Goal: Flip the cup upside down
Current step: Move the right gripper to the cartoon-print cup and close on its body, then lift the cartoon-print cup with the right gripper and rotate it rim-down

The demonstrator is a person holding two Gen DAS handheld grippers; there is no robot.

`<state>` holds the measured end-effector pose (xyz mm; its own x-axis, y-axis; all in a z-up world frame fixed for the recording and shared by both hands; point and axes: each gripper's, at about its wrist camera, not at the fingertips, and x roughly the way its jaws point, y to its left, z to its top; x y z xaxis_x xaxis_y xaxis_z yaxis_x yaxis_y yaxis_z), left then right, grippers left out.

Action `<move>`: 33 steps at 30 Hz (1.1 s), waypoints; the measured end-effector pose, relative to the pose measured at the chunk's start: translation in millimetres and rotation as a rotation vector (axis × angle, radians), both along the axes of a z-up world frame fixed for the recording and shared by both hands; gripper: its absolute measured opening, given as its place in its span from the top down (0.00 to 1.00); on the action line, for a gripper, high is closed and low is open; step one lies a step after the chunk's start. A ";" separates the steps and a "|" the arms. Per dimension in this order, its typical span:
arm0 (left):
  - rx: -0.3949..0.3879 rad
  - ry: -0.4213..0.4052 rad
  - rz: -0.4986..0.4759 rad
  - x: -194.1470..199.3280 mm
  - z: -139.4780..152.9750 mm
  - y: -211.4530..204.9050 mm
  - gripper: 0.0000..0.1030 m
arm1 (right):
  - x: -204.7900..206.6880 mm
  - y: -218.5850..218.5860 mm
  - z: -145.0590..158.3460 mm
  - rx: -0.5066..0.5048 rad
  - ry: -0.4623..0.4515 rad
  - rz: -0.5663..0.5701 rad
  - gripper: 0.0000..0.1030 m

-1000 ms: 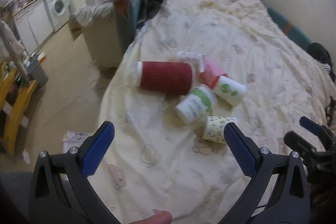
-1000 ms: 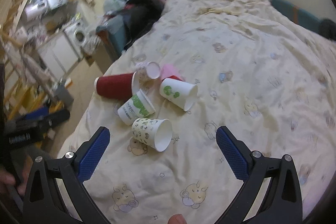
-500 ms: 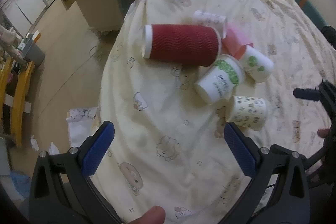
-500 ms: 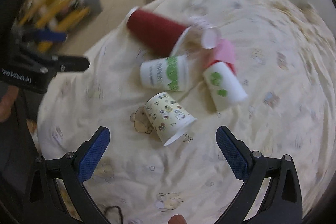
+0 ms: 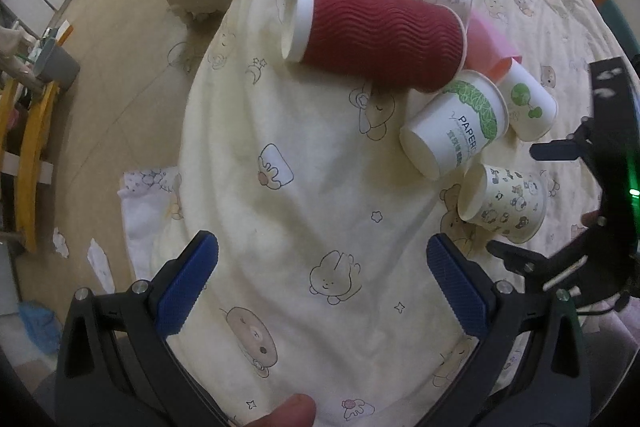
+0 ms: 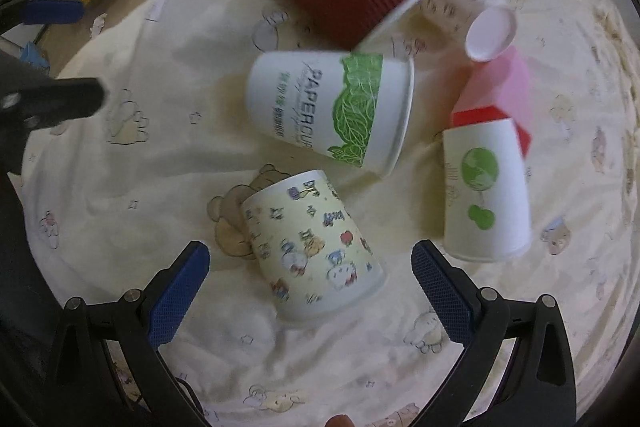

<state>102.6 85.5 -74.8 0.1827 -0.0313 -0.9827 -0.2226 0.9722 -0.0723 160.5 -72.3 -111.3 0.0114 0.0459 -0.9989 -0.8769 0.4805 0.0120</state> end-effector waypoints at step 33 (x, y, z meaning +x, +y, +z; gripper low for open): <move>-0.032 -0.125 -0.020 -43.3 24.4 -28.5 0.00 | -51.8 -121.7 23.2 0.358 0.186 -0.691 0.23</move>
